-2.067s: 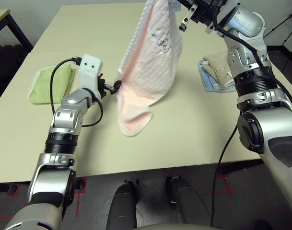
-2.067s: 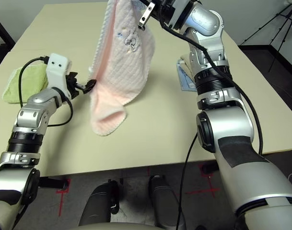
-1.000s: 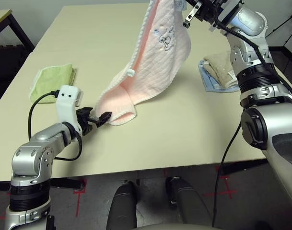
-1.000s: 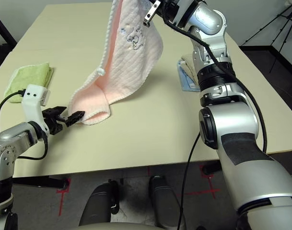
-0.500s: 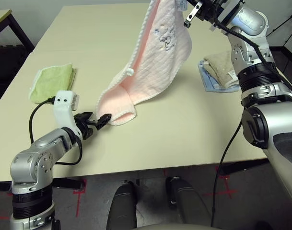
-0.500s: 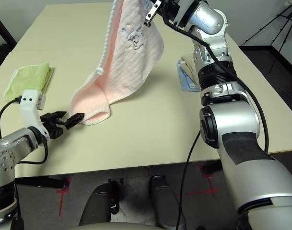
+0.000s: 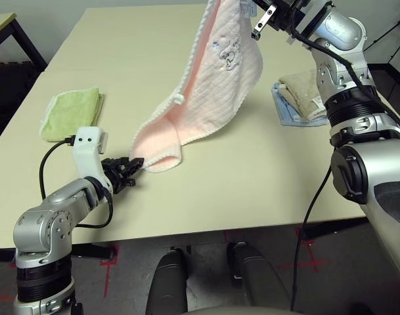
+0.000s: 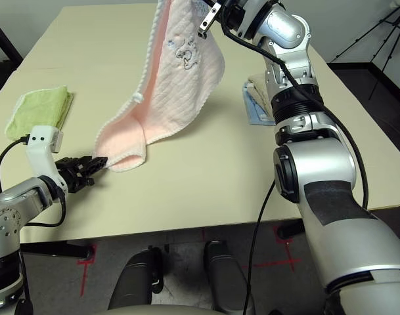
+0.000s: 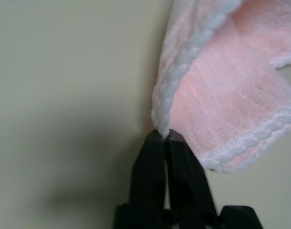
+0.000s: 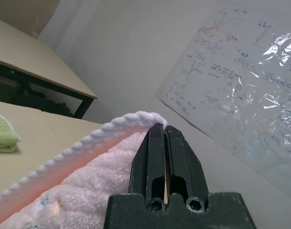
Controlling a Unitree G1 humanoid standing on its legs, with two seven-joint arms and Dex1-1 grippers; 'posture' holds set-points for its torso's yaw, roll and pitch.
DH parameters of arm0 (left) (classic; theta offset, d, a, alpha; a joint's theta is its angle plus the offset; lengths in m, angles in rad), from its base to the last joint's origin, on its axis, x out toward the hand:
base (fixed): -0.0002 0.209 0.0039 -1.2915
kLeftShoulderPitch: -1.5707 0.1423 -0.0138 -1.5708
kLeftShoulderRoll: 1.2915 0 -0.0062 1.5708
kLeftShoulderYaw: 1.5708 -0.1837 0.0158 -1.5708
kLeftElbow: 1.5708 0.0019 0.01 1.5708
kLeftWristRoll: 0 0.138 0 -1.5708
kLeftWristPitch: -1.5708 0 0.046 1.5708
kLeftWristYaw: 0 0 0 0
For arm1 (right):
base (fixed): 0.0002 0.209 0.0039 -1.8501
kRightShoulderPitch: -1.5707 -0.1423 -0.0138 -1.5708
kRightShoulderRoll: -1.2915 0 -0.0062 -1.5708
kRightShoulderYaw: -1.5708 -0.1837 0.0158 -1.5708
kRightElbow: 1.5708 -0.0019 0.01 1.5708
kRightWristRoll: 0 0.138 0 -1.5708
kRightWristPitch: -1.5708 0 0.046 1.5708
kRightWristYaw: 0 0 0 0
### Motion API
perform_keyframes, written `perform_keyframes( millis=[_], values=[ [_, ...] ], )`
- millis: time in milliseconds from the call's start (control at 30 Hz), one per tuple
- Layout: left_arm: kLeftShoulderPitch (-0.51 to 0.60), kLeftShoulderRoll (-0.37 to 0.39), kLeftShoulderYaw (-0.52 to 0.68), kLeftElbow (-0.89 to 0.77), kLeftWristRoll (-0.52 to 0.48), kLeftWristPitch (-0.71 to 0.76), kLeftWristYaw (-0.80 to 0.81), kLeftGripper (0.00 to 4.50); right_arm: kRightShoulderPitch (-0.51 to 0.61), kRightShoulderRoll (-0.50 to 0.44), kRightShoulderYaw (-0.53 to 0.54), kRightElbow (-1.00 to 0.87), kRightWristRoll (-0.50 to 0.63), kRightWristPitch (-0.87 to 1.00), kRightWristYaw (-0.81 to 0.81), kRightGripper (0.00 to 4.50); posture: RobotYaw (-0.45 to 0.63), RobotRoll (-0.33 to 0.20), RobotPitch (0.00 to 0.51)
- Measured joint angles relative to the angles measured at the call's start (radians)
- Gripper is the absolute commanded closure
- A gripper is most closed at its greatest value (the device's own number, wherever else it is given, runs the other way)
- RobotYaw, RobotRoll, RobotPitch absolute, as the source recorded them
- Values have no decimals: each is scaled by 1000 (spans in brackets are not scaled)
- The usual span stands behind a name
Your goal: Fold the towel and set it aside.
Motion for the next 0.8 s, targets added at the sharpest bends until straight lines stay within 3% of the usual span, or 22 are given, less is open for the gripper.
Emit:
perform_keyframes(
  millis=[233,467,800],
  values=[
    [-24,29,6,24,6,-22,-1,4484,0,0,0,0,-4,1,-9,4500,-3,0,151],
    [-154,198,61,141,71,-124,-4,4484,30,-34,37,52,-79,133,-74,4500,-2,0,148],
    [-262,275,44,245,163,-224,18,4484,75,-80,122,167,-209,317,-131,4500,-1,0,141]
  ],
)
